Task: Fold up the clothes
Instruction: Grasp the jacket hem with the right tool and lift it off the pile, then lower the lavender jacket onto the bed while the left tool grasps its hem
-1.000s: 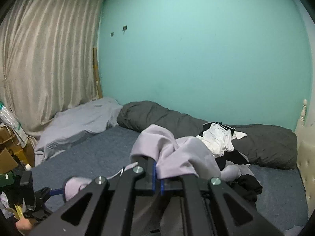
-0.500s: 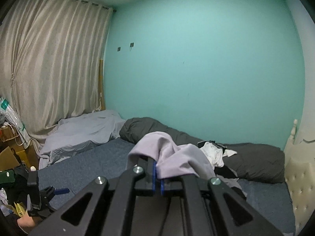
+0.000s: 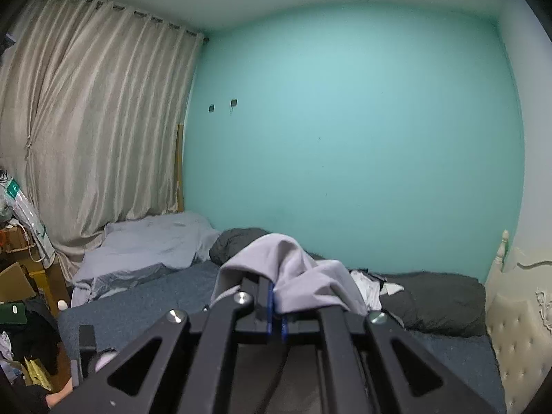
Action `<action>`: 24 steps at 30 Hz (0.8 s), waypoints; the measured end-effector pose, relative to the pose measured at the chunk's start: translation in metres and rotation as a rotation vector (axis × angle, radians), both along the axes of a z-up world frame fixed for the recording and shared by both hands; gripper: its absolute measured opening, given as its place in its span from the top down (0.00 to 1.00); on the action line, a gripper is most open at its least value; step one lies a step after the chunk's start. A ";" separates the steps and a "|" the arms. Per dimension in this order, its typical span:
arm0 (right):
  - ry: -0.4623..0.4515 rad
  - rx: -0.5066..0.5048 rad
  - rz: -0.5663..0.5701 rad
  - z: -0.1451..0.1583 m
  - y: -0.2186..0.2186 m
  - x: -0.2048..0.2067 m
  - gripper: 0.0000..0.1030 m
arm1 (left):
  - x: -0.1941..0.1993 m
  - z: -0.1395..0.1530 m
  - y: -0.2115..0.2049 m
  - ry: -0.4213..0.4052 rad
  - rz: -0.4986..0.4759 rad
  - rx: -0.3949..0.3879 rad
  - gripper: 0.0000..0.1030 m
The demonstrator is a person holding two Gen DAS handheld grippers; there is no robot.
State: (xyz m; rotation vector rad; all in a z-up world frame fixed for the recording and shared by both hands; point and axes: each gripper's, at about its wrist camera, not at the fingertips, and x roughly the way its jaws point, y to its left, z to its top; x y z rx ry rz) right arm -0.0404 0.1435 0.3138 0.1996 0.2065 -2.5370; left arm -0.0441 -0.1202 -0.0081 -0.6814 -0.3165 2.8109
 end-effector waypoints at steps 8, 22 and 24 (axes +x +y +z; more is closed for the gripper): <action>-0.161 0.021 -0.015 -0.086 0.030 -0.025 0.98 | -0.017 -0.053 0.032 -0.059 -0.101 0.017 0.00; -0.344 0.039 -0.079 -0.223 0.081 -0.096 0.97 | -0.094 -0.157 0.109 -0.218 -0.238 -0.044 0.00; -0.375 0.047 -0.102 -0.243 0.088 -0.112 0.97 | -0.103 -0.170 0.116 -0.239 -0.249 -0.059 0.00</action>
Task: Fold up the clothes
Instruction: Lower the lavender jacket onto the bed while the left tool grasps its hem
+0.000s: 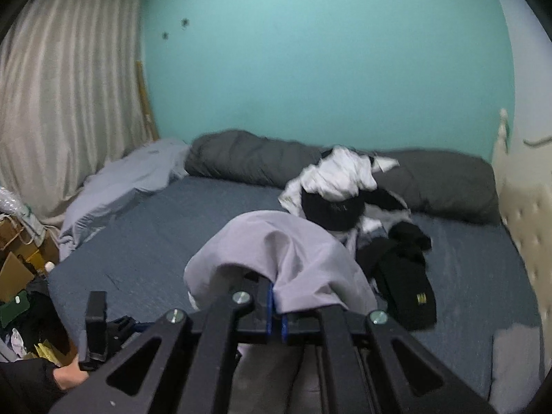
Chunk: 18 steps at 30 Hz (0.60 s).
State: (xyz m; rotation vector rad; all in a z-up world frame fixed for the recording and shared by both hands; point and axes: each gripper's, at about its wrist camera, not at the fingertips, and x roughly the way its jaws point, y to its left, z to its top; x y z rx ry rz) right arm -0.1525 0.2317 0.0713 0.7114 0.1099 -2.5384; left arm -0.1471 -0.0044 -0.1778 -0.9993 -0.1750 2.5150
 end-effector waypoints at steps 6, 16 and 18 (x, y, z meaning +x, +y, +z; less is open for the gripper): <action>-0.076 0.023 -0.054 -0.056 0.017 -0.048 0.95 | -0.017 -0.031 0.017 -0.058 -0.037 -0.053 0.00; -0.243 0.090 -0.223 -0.159 0.072 -0.117 0.71 | -0.037 -0.080 0.039 -0.129 -0.076 -0.105 0.00; -0.264 0.123 -0.265 -0.177 0.087 -0.123 0.63 | -0.039 -0.091 0.043 -0.141 -0.079 -0.120 0.00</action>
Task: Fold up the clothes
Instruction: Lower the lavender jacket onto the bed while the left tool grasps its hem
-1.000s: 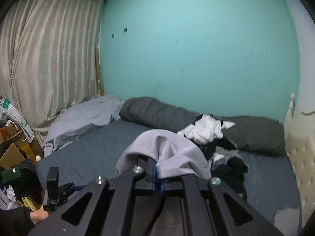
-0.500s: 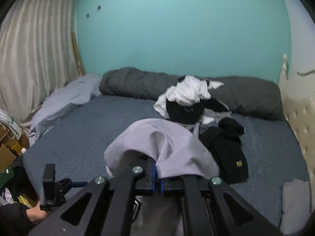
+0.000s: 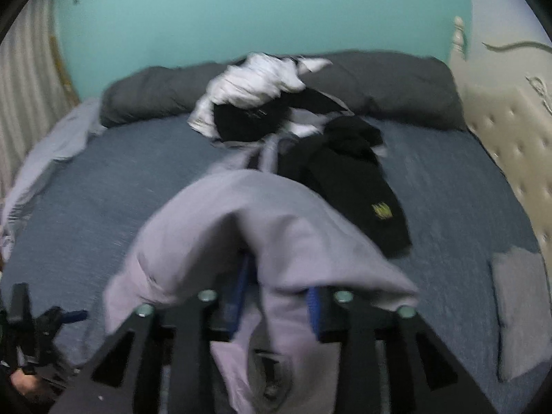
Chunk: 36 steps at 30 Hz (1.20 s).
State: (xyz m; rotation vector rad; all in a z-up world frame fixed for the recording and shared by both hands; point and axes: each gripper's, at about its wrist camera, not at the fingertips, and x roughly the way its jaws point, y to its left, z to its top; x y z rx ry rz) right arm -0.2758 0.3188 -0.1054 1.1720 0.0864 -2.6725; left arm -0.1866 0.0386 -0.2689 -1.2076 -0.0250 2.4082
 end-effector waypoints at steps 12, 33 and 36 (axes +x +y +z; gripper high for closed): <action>-0.065 0.046 -0.075 -0.047 0.083 0.018 0.37 | -0.006 -0.024 0.015 -0.018 -0.003 -0.071 0.00; -0.139 0.201 0.267 -0.122 -0.003 0.080 0.37 | -0.007 -0.027 0.018 -0.030 -0.025 -0.088 0.20; -0.140 0.193 0.262 -0.127 -0.003 0.079 0.37 | -0.007 -0.029 0.020 -0.029 -0.034 -0.101 0.21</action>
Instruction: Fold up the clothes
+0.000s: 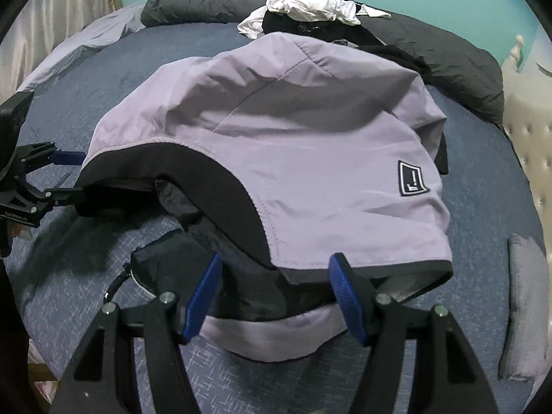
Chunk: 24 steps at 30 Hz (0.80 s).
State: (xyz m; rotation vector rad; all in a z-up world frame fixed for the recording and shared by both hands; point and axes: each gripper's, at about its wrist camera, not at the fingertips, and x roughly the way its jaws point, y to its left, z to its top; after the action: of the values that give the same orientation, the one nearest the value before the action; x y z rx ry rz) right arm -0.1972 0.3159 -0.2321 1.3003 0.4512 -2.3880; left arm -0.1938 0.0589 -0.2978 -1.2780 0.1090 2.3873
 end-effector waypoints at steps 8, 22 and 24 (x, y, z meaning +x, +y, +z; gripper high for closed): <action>0.007 0.043 0.030 -0.012 -0.007 0.002 0.37 | -0.003 -0.005 0.001 -0.001 -0.005 -0.035 0.31; 0.056 0.078 0.029 -0.012 -0.013 -0.001 0.42 | -0.006 -0.009 0.002 -0.016 -0.031 -0.074 0.41; 0.062 0.070 0.019 -0.009 -0.011 -0.002 0.42 | -0.007 -0.010 0.002 -0.026 -0.034 -0.076 0.41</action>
State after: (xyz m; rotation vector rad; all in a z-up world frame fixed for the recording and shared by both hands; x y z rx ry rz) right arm -0.1991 0.3051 -0.2412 1.2483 0.5677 -2.4220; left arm -0.2005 0.0613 -0.3077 -1.3301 0.2142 2.3575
